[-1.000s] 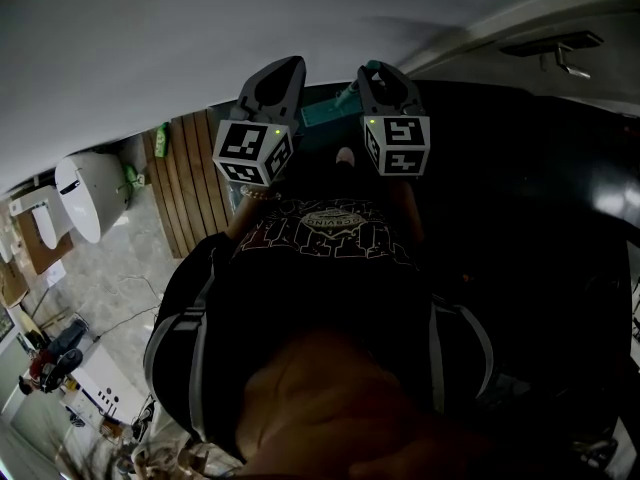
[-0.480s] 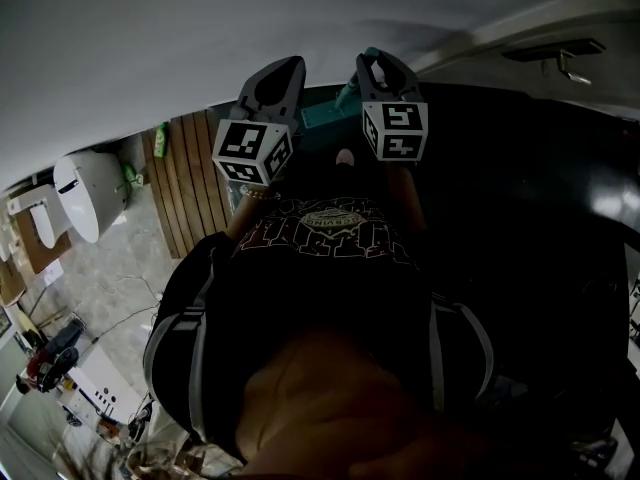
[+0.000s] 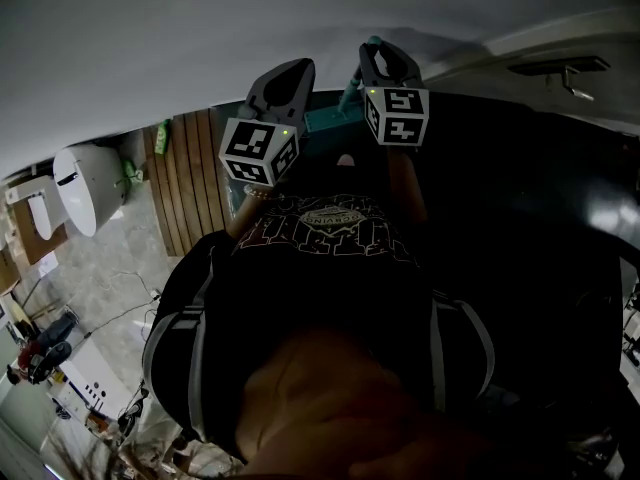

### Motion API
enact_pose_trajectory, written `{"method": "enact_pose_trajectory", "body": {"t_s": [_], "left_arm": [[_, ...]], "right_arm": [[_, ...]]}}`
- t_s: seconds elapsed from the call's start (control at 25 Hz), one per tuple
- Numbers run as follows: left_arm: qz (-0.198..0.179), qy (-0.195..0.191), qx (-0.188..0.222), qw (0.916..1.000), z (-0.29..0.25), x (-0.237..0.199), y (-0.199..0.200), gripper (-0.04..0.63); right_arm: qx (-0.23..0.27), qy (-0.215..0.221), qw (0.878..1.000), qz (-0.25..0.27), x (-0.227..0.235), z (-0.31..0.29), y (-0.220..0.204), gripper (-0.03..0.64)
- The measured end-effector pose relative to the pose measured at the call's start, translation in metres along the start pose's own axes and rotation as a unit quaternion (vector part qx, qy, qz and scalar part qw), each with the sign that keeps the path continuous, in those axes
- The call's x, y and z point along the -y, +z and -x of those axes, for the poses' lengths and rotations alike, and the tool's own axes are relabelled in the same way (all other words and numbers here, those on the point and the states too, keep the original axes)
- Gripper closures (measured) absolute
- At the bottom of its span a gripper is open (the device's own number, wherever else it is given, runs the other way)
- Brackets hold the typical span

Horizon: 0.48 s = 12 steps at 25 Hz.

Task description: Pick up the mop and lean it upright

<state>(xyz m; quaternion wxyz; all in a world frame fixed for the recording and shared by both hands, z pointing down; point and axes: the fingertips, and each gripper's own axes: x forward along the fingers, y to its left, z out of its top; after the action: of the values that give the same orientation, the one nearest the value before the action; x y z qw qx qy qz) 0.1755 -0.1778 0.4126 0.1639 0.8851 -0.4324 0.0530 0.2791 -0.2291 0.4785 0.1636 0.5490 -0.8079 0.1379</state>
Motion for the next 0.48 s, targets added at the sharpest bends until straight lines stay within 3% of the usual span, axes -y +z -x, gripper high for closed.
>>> {"method": "enact_pose_trajectory", "body": {"t_s": [0.48], "left_arm": [[0.0,0.007,0.006,1.0,0.001,-0.007,0.005,0.549]], "right_arm": [[0.0,0.0,1.0,-0.008,0.006,-0.029,0.009,0.508]]}}
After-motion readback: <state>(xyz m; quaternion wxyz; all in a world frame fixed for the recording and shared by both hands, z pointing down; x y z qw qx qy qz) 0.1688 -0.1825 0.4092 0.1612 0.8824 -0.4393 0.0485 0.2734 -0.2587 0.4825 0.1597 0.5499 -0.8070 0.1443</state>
